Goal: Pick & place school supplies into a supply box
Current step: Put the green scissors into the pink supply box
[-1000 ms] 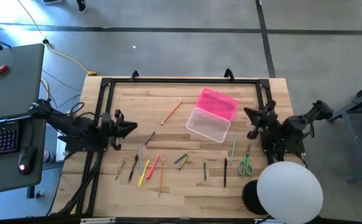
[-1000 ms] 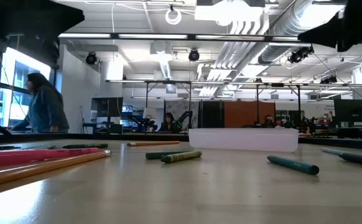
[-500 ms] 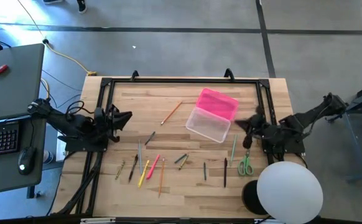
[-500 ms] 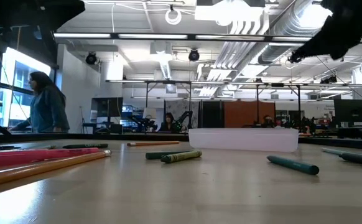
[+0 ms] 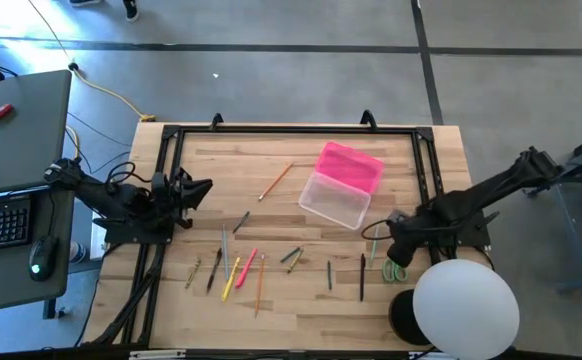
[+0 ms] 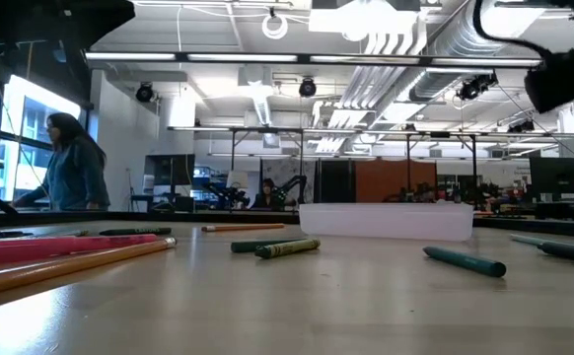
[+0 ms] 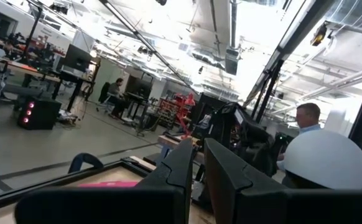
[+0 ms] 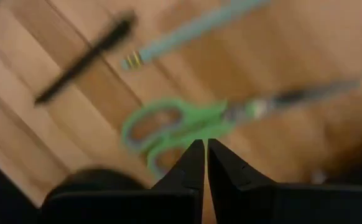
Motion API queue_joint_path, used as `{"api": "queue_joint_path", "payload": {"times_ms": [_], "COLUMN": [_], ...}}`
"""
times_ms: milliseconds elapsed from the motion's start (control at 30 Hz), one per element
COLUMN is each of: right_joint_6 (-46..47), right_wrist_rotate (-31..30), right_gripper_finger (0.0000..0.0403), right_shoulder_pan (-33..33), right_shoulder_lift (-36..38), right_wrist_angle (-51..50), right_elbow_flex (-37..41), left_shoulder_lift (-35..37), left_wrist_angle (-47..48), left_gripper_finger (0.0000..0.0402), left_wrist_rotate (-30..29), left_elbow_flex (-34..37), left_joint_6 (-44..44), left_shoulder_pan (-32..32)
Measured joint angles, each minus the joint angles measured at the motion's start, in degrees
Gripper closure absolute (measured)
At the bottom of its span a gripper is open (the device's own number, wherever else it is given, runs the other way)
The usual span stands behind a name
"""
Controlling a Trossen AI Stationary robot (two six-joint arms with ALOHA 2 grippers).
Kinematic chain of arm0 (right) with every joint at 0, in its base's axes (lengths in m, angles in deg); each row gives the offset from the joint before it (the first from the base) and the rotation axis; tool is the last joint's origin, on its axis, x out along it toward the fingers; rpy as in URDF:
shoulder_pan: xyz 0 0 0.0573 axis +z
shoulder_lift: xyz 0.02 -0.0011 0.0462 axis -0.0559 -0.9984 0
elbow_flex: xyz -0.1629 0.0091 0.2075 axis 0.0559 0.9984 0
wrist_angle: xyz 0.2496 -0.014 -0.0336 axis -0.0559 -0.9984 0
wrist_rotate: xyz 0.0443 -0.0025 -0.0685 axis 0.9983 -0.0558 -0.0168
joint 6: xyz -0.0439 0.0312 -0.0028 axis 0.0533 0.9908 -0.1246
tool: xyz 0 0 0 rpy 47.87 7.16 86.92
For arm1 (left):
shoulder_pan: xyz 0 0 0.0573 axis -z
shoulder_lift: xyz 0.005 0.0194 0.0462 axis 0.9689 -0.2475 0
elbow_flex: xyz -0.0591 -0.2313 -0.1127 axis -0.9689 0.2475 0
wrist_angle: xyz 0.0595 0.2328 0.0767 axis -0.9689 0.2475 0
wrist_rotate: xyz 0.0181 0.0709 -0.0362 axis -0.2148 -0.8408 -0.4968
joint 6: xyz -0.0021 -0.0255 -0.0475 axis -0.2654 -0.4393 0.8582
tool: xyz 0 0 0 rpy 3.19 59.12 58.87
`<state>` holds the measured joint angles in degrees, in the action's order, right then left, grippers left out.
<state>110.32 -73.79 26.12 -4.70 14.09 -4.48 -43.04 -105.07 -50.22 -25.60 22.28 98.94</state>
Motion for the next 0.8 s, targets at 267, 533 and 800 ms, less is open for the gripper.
{"api": "queue_joint_path", "payload": {"times_ms": [267,533,800], "right_joint_6": [3.36,6.94,7.3], "right_wrist_rotate": [9.96,4.65,8.55], "right_gripper_finger": [0.0386,0.0384,0.0383], "right_shoulder_pan": [-0.03,-0.03,0.0], "right_shoulder_lift": [-3.55,-3.53,-3.53], "right_wrist_angle": [0.71,0.66,0.34], "right_elbow_flex": [0.04,0.04,0.08], "left_shoulder_lift": [0.02,0.02,0.0], "left_wrist_angle": [0.37,0.98,2.66], "left_gripper_finger": [0.0328,0.0328,0.0328], "left_wrist_rotate": [0.01,2.46,5.29], "left_elbow_flex": [0.0,0.0,0.0], "left_joint_6": [0.0,0.02,0.2], "left_shoulder_pan": [0.0,0.0,0.0]}}
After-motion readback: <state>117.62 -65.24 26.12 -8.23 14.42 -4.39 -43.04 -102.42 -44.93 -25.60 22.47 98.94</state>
